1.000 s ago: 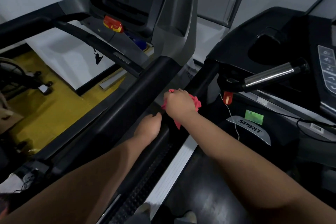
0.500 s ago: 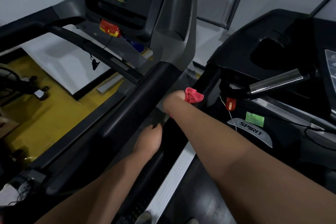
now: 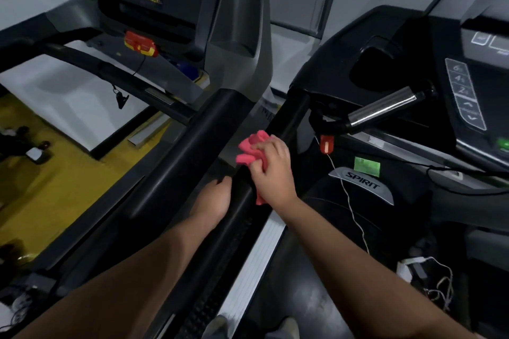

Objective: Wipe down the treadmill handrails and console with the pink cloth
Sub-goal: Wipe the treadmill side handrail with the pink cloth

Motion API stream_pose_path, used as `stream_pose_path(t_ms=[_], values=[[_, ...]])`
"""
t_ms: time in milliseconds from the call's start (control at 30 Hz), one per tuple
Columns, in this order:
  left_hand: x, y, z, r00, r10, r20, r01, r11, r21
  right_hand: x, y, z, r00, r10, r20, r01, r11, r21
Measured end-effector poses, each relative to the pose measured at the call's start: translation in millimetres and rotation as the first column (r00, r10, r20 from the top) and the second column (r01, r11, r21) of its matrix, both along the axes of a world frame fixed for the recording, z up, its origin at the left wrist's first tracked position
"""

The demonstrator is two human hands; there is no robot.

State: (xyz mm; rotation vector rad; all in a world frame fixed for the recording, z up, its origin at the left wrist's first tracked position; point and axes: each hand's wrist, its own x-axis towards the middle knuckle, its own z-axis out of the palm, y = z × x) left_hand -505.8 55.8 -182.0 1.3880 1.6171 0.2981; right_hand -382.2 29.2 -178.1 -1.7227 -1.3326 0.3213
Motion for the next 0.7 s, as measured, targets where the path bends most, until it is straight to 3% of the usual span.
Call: stream_pose_path(t_ms=[133,300,400,500,700], values=[[0.7,1.5,0.4,0.996,-0.032,-0.078,0.036,0.998,0.049,1.4,-15.3,-8.5,0.984,-0.001,-0.179,0.009,0.999,0.045],[14.2,-4.0,19.2,0.952,-0.13,-0.276,0.229,0.903,0.363,-12.4,-16.7,-13.3,0.92,-0.121,-0.374,0.164,0.983,0.083],[38.4,7.7,28.3,0.955,-0.173,-0.242,0.246,0.916,0.316,-16.4,-14.6,-8.4,0.856,-0.188,-0.482,0.254,0.964,0.075],[64.0,12.0,31.1,0.966,-0.132,-0.221,0.192,0.942,0.274,-12.9,-10.9,-8.3,0.746,-0.247,-0.619,0.309,0.951,-0.008],[70.6,9.7,25.1,0.958,-0.083,-0.274,0.185,0.909,0.373,4.4,-7.5,-20.3,0.489,-0.343,-0.802,0.281,0.932,-0.227]])
